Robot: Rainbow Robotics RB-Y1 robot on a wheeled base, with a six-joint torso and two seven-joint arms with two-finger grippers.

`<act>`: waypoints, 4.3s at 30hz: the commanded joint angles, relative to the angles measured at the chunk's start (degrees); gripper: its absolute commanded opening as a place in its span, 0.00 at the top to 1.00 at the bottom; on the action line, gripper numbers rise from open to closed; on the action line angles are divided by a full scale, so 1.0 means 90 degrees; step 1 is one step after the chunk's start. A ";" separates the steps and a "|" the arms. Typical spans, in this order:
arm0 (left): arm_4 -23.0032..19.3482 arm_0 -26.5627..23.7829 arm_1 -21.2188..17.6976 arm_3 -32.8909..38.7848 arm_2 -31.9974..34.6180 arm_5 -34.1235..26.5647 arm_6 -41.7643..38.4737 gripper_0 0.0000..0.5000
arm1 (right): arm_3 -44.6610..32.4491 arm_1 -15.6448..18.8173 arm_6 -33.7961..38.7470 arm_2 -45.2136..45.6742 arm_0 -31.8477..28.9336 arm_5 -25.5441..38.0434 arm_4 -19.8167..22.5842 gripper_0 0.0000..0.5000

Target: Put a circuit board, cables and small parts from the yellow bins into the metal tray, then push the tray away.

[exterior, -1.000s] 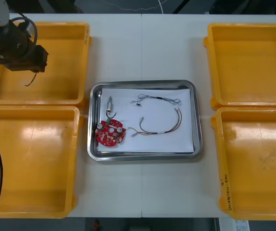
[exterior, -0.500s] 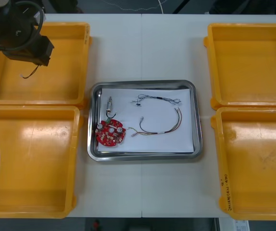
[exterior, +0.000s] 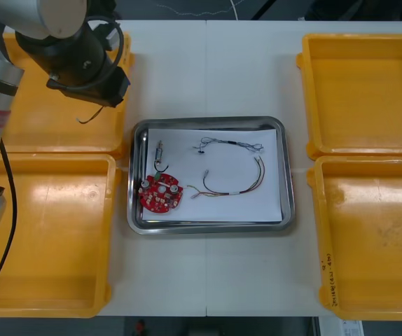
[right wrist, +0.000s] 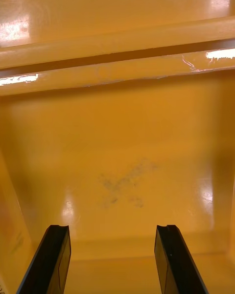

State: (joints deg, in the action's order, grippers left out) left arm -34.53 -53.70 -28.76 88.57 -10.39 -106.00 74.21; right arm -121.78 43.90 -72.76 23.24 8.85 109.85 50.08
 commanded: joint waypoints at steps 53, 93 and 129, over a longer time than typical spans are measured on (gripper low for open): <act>-0.0324 -0.0302 0.1067 -0.1267 -0.2586 0.2091 -0.1380 0.51 | -0.0053 0.0239 -0.0138 0.0123 -0.0026 0.0017 -0.0028 0.00; -0.0343 -0.0410 0.0559 0.0451 -0.0271 -0.0444 -0.1390 0.00 | -0.0561 0.0259 -0.0119 -0.0405 -0.0007 0.0017 0.0304 0.00; -0.1368 0.2530 -0.1619 0.2981 0.2004 -0.0444 -0.1390 0.00 | -0.1206 0.0034 -0.0910 -0.5248 0.3275 0.0017 0.1007 0.00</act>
State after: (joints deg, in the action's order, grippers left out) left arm -45.50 -34.91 -39.49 110.83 4.81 -109.65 67.33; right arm -130.48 44.44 -75.05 -19.35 33.65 109.84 61.54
